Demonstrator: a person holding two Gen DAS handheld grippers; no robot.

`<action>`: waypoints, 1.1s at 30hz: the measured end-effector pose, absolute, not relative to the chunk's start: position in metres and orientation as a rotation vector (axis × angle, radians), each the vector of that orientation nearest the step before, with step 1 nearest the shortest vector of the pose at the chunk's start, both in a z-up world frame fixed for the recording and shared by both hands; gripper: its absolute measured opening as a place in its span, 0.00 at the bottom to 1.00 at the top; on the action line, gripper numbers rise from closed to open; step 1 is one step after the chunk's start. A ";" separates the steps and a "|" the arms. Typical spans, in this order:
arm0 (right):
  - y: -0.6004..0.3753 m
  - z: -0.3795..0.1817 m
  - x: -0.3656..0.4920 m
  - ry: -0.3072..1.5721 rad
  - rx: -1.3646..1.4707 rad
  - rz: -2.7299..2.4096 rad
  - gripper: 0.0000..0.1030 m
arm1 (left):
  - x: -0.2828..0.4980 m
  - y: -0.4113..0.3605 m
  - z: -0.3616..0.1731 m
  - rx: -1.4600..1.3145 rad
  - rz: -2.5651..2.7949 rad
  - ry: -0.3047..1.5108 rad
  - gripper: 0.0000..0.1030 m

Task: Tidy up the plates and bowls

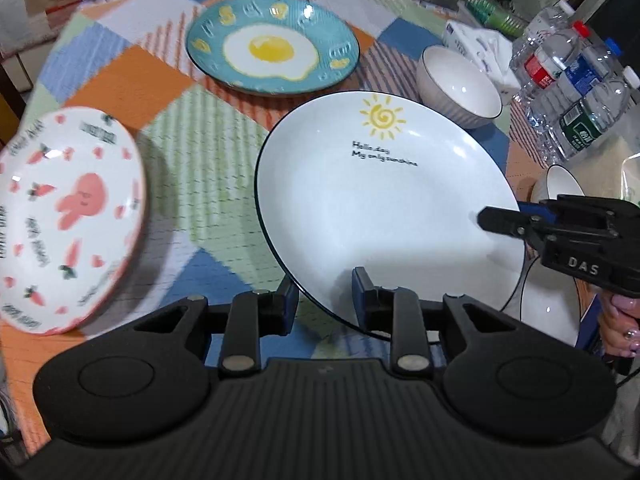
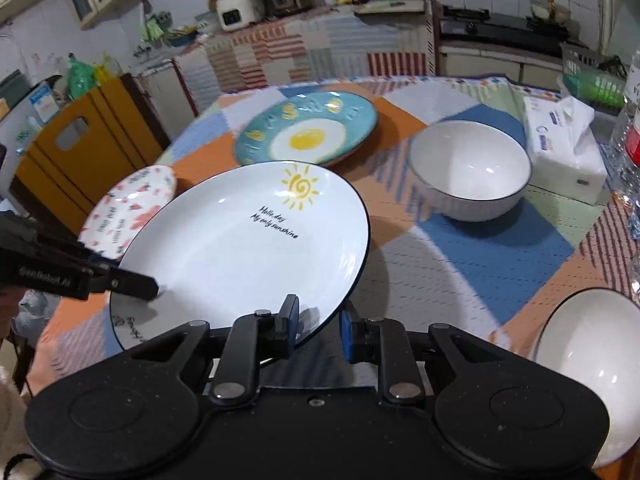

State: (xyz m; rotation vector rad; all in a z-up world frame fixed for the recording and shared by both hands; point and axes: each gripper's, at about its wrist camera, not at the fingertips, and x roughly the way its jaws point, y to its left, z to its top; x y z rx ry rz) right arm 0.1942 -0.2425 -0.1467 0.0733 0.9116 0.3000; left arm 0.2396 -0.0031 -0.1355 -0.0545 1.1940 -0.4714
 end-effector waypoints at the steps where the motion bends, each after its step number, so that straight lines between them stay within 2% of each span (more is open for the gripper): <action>1: -0.245 -0.150 0.200 0.926 0.064 0.293 0.25 | 0.243 -0.007 -0.139 -0.057 -0.471 1.204 0.25; 11: -0.248 -0.174 0.220 0.991 0.050 0.267 0.25 | 0.247 -0.010 -0.156 -0.038 -0.453 1.193 0.25; 21: -0.240 -0.183 0.231 1.103 0.024 0.196 0.26 | 0.252 -0.011 -0.178 -0.097 -0.460 1.324 0.24; 27: -0.233 -0.173 0.226 1.093 -0.026 0.155 0.30 | 0.239 -0.010 -0.157 -0.041 -0.463 1.290 0.25; 33: -0.230 -0.134 0.203 0.973 0.022 0.192 0.30 | 0.219 0.003 -0.113 0.007 -0.492 1.212 0.27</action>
